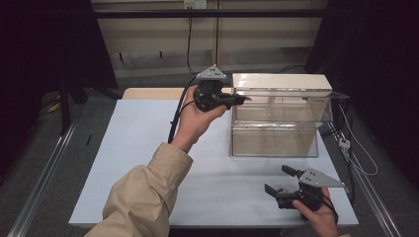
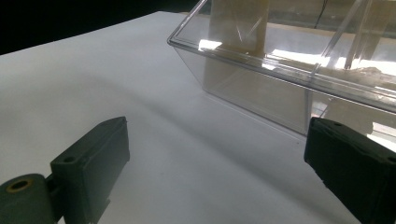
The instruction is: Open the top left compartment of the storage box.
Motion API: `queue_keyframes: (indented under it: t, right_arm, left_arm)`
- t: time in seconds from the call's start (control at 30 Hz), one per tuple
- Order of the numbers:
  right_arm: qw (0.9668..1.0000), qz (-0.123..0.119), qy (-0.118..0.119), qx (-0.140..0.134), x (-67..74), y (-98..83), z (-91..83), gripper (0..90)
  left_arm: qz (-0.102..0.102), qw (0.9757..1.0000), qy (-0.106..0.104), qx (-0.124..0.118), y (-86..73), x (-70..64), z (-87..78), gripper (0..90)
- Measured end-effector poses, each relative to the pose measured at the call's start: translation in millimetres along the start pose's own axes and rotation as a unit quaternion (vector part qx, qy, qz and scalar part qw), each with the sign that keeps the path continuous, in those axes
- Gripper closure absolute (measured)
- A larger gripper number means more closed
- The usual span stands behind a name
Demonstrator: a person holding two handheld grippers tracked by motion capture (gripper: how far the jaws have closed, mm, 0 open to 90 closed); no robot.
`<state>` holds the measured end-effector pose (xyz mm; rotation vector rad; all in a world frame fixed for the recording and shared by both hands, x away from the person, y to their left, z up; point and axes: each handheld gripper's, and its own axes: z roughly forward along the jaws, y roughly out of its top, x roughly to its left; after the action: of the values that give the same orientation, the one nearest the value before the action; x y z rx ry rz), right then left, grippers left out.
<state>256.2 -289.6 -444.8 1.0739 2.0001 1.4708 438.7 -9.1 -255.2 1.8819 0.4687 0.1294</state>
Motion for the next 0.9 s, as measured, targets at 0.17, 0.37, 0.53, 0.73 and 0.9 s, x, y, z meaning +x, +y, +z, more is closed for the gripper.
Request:
queue_keyframes:
  t: [0.17, 0.37, 0.53, 0.73, 0.9]
  right_arm:
    - [1.0000, -0.002, -0.001, 0.006, -0.2, 0.6, -0.6, 6.6]
    - [0.9999, 0.000, -0.004, 0.015, -3.4, 0.8, -1.9, 6.4]
    - [0.9997, -0.003, 0.000, 0.025, -5.0, 2.2, -1.8, 6.1]
    - [0.9990, -0.009, 0.009, 0.044, -6.4, 3.9, -0.5, 5.8]
    - [0.9980, -0.008, 0.015, 0.060, -9.1, 5.7, 1.1, 5.8]
  left_arm:
    - [-0.002, 1.0000, 0.002, -0.001, 2.4, 3.0, 0.8, 90.0]
    - [-0.001, 1.0000, 0.006, 0.000, 7.4, 5.3, 1.2, 90.0]
    - [0.002, 1.0000, 0.006, 0.002, 9.7, 5.6, 2.4, 90.0]
    - [0.000, 1.0000, 0.006, 0.006, 11.4, 8.3, 4.0, 90.0]
    - [0.000, 1.0000, 0.008, 0.006, 13.2, 9.0, 4.3, 90.0]
